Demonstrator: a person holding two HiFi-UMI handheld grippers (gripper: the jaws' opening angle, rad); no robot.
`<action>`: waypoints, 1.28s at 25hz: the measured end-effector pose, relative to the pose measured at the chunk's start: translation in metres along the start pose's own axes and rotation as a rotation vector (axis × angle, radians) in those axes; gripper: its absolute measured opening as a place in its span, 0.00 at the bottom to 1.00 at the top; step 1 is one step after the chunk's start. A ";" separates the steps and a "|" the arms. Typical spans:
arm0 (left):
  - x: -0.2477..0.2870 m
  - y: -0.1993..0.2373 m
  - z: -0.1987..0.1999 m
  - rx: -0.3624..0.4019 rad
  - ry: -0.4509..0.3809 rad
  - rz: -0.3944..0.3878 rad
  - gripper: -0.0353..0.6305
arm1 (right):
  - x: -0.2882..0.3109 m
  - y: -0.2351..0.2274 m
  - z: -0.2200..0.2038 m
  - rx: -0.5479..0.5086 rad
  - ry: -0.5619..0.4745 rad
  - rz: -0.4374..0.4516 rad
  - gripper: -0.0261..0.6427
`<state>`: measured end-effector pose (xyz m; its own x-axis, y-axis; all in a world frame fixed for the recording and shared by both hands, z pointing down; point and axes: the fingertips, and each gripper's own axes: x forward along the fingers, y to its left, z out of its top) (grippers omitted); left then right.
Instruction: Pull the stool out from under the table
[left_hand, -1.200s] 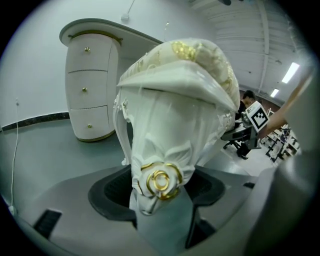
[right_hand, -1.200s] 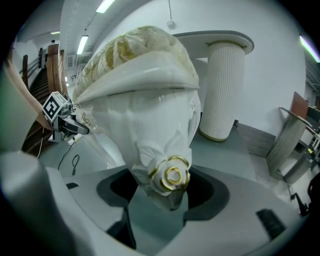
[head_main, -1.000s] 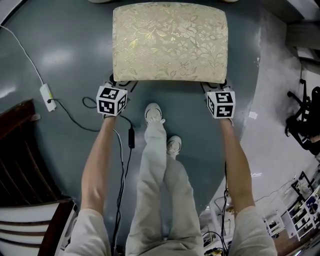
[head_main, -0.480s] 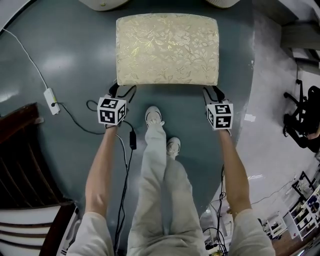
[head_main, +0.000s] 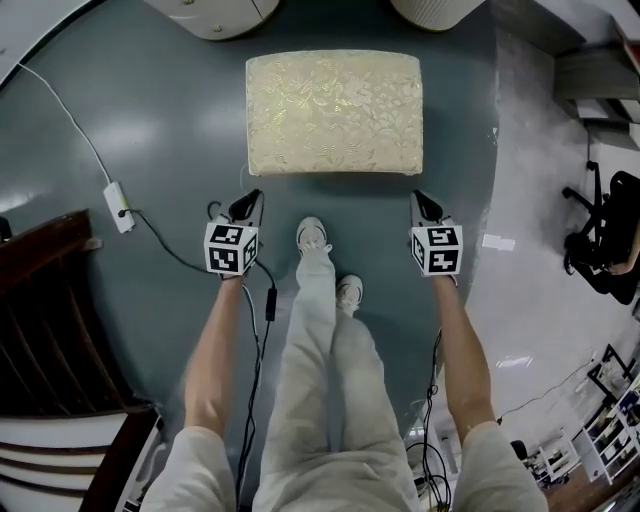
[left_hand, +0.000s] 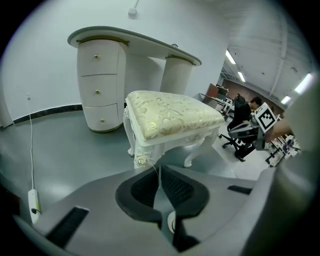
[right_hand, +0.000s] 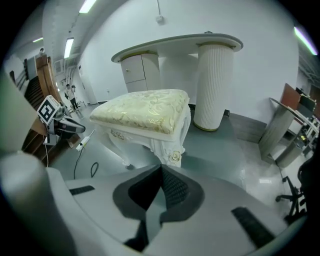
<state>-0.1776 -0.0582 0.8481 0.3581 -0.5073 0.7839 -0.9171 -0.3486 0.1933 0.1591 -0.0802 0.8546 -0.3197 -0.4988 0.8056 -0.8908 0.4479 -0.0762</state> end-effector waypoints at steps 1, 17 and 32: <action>-0.006 -0.005 0.000 -0.001 0.006 -0.005 0.08 | -0.006 0.002 0.003 0.004 -0.002 0.005 0.03; -0.139 -0.105 0.096 0.088 -0.125 -0.073 0.08 | -0.149 0.040 0.088 -0.015 -0.126 0.030 0.03; -0.309 -0.156 0.219 0.130 -0.296 -0.039 0.07 | -0.333 0.064 0.211 -0.025 -0.314 0.006 0.03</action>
<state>-0.1070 -0.0200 0.4467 0.4450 -0.6920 0.5684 -0.8787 -0.4600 0.1279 0.1409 -0.0423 0.4572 -0.4123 -0.6989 0.5844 -0.8817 0.4676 -0.0628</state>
